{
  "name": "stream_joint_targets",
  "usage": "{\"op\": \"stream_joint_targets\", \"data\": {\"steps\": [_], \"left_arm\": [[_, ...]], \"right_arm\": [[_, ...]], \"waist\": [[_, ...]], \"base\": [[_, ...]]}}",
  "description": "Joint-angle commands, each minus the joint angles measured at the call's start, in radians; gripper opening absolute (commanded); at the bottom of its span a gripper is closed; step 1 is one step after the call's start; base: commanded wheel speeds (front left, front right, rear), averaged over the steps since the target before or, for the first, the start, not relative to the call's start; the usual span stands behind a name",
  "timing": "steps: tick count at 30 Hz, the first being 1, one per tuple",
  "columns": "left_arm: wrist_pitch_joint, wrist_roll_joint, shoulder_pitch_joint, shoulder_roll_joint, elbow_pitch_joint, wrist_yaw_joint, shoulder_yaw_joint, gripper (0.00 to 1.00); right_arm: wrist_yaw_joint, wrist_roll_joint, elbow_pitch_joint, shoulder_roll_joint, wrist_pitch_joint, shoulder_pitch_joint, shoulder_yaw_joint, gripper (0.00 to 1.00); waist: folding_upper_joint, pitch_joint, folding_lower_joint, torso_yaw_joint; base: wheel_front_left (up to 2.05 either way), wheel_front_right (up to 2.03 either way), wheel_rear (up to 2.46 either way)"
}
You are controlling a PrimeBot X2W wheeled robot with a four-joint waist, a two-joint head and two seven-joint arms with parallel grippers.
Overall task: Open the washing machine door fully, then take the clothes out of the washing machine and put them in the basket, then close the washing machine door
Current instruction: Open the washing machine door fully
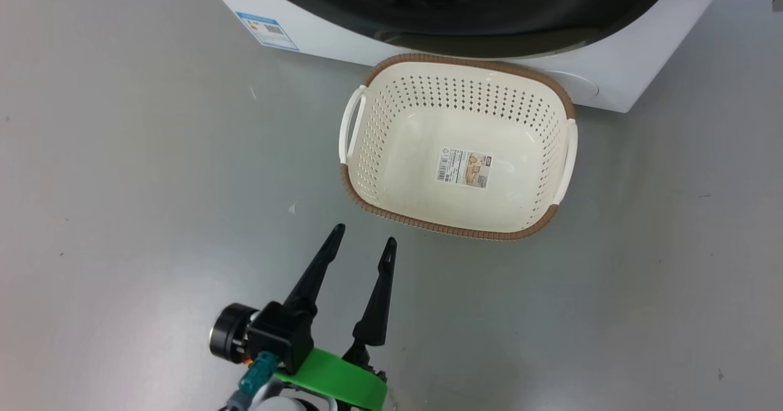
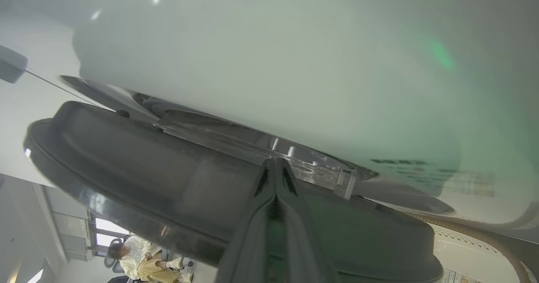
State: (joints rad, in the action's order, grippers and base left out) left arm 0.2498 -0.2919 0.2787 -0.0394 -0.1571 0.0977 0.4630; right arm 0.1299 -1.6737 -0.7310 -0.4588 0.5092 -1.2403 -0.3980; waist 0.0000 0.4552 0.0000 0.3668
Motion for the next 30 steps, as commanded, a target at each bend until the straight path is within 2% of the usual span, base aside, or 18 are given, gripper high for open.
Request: {"op": "stream_joint_targets", "data": {"steps": [1,12,30], "left_arm": [[0.012,-0.009,0.019,-0.011,0.028,0.009,-0.022,1.00],[0.012,-0.009,0.021,-0.011,0.023,0.012,-0.021,1.00],[0.012,0.017,-0.031,-0.011,0.002,-0.001,-0.046,1.00]], "right_arm": [[0.001,-0.009,0.019,0.029,0.026,-0.008,-0.005,0.00],[0.001,-0.021,0.042,0.050,0.108,0.026,0.007,0.00],[0.001,0.002,0.150,0.084,0.184,0.216,0.002,0.00]], "waist": [[0.0000,0.001,0.0000,0.002],[0.0000,-0.013,0.0000,-0.004],[0.0000,-0.121,0.0000,-0.016]], "base": [[0.00,0.00,0.00],[0.00,0.00,0.00],[0.00,0.00,0.00]]}}
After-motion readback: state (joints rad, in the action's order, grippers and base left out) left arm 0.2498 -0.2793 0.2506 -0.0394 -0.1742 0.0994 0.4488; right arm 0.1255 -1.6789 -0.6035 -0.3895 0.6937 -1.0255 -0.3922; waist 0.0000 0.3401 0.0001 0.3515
